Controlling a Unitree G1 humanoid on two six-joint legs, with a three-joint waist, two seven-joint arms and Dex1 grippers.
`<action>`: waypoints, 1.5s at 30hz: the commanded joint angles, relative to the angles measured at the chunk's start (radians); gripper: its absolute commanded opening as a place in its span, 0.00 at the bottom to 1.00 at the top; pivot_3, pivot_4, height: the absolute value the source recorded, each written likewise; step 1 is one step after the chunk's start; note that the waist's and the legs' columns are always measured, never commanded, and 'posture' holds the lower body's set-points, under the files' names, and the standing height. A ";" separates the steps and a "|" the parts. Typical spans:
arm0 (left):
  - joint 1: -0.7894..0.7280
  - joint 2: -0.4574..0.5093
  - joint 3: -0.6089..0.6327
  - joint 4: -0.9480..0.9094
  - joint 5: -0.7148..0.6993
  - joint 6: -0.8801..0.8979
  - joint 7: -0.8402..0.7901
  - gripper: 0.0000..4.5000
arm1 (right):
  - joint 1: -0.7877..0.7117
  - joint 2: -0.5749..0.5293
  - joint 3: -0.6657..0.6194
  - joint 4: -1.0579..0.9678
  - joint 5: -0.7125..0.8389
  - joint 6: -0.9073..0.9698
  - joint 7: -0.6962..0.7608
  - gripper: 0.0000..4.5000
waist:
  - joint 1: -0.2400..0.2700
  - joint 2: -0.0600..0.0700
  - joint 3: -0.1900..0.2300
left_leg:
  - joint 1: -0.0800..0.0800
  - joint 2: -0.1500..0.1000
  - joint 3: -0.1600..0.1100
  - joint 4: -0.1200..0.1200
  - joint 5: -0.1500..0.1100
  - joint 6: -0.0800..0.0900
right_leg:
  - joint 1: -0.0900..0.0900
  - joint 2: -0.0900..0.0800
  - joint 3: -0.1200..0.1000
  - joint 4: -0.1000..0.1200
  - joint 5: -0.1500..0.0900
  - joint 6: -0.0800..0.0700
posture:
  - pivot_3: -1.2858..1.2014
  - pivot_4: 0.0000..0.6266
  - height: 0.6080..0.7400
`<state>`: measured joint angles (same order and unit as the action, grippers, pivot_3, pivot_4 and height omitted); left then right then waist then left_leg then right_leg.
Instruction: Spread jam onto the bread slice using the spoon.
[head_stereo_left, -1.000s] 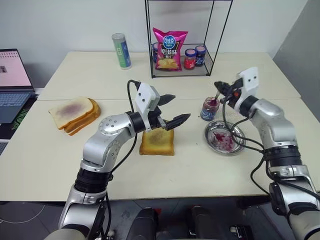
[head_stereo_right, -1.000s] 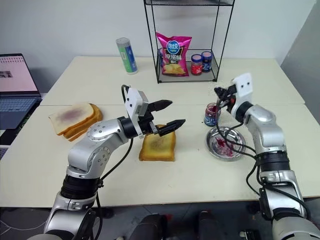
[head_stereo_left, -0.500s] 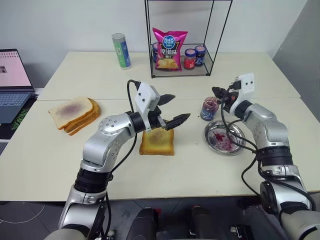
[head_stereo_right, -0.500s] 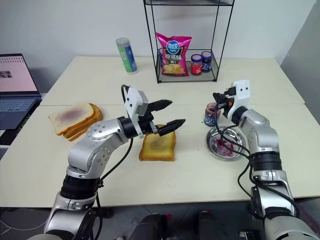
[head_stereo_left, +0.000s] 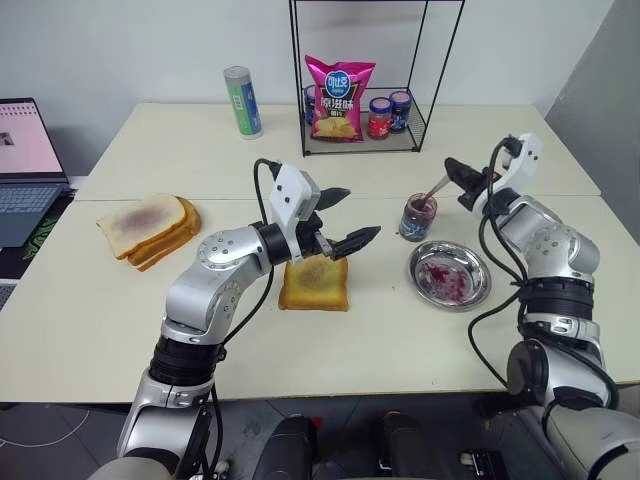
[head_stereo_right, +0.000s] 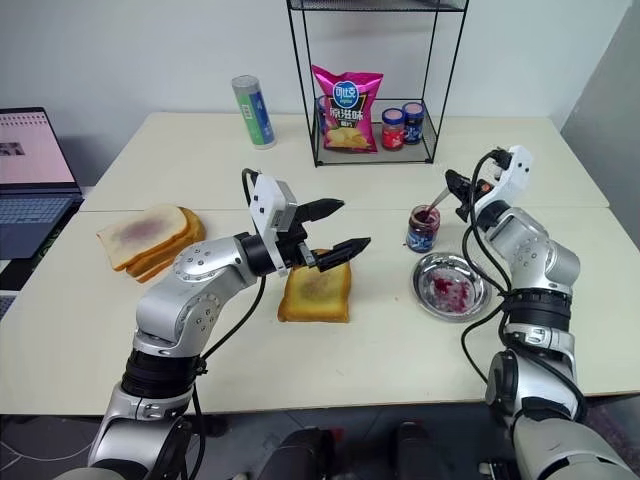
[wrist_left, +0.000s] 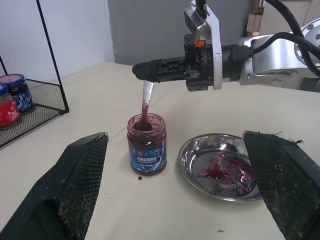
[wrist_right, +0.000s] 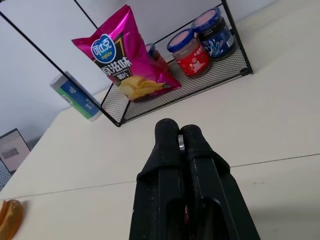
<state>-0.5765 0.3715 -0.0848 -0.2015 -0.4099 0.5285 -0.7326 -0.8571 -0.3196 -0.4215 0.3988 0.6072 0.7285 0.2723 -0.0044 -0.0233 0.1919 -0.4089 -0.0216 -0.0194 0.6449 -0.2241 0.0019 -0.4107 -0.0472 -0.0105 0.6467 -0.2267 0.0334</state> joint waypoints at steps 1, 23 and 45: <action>-0.028 0.001 -0.002 -0.015 0.004 -0.025 -0.007 1.00 | -0.036 -0.004 -0.030 -0.025 0.033 -0.001 -0.018 0.00 | 0.000 0.000 0.000 | 0.000 0.000 0.000 0.000 0.000 0.000 | 0.000 0.000 0.000 0.000 0.000 0.000 | 0.52 0.24 1.00; -0.046 -0.005 -0.014 0.017 0.013 -0.051 -0.027 1.00 | -0.036 -0.008 -0.087 -0.025 0.077 0.008 -0.088 0.00 | 0.000 0.000 0.000 | 0.000 0.000 0.000 0.000 0.000 0.000 | 0.000 0.000 0.000 0.000 0.000 0.000 | 0.52 0.24 1.00; -0.047 -0.014 -0.024 0.021 0.011 -0.067 -0.039 1.00 | -0.052 -0.015 -0.126 -0.032 0.129 0.033 -0.133 0.00 | 0.000 0.000 0.000 | 0.000 0.000 0.000 0.000 0.000 0.000 | 0.000 0.000 0.000 0.000 0.000 0.000 | 0.52 0.24 1.00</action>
<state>-0.6031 0.3632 -0.1124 -0.1579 -0.3966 0.4884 -0.7686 -0.8795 -0.3189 -0.5312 0.3996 0.7097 0.7590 0.1433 -0.0048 -0.0232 0.1918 -0.4090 -0.0216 -0.0194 0.6448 -0.2242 0.0020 -0.4107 -0.0470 -0.0105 0.6466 -0.2268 0.0335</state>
